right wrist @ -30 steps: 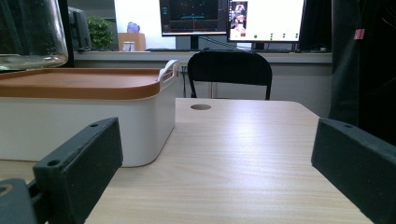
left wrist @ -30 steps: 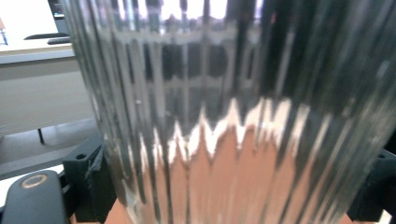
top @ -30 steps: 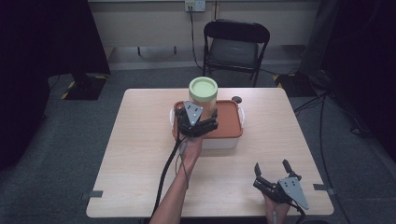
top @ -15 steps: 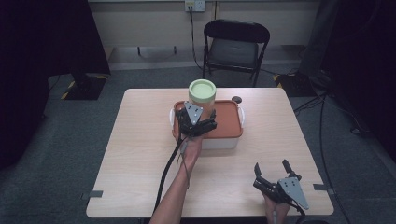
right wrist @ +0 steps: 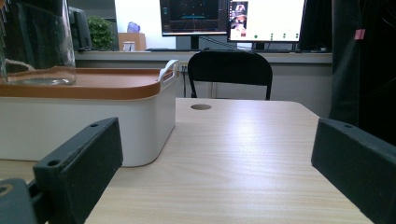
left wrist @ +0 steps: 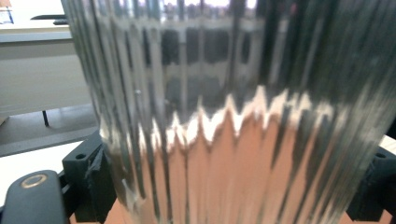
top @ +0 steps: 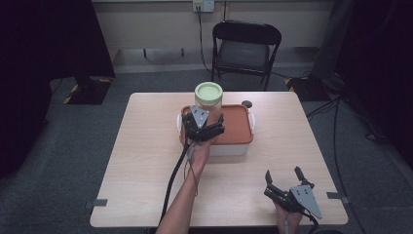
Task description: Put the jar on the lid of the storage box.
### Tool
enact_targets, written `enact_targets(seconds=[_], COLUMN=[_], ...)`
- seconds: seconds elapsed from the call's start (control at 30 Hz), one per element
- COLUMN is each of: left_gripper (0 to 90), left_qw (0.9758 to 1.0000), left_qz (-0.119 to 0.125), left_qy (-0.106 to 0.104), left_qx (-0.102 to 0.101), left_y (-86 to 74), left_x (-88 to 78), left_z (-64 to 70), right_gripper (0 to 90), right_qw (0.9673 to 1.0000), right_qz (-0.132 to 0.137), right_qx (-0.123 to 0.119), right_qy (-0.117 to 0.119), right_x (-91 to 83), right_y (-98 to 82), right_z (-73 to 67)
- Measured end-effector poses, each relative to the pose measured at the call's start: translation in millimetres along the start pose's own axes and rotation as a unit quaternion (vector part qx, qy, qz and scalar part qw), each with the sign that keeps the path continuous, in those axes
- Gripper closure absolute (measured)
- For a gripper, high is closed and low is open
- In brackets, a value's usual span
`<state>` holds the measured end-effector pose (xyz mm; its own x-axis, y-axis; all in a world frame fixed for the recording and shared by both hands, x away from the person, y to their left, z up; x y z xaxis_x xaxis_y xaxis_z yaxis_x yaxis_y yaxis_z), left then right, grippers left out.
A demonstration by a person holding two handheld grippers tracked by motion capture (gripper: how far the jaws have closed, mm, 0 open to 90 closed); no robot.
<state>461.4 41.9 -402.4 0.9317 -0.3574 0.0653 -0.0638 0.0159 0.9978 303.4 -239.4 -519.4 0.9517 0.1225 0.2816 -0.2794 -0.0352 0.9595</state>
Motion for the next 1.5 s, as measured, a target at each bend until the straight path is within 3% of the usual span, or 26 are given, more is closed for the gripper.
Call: enact_targets(seconds=[0.9,1.5], left_gripper=[11.1,9.7], left_qw=[0.9999,1.0000], left_qz=[-0.011,0.004], left_qy=[0.000,-0.004], left_qx=[-0.009,-0.005], left_y=[1.8,1.5], left_x=[0.2,-0.3], left_z=[-1.0,-2.1], right_gripper=[1.3,1.3], right_qw=[1.0000,1.0000], right_qz=[0.000,0.000], right_qx=[0.000,0.000], right_qy=[-0.001,-0.001], right_x=[0.0,0.0], right_y=[0.0,0.0], right_z=[-0.1,0.0])
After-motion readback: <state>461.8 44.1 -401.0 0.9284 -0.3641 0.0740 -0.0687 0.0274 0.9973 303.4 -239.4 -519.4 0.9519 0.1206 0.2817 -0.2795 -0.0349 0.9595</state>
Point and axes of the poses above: each handheld gripper's, and its own axes: x roughly forward along the jaws, y roughly out of its top, z roughly to its right, the point moved 1 cm from there along x, roughly forward along the jaws, and after that the axes turned 14 degrees about z, right-handed, at the moved point
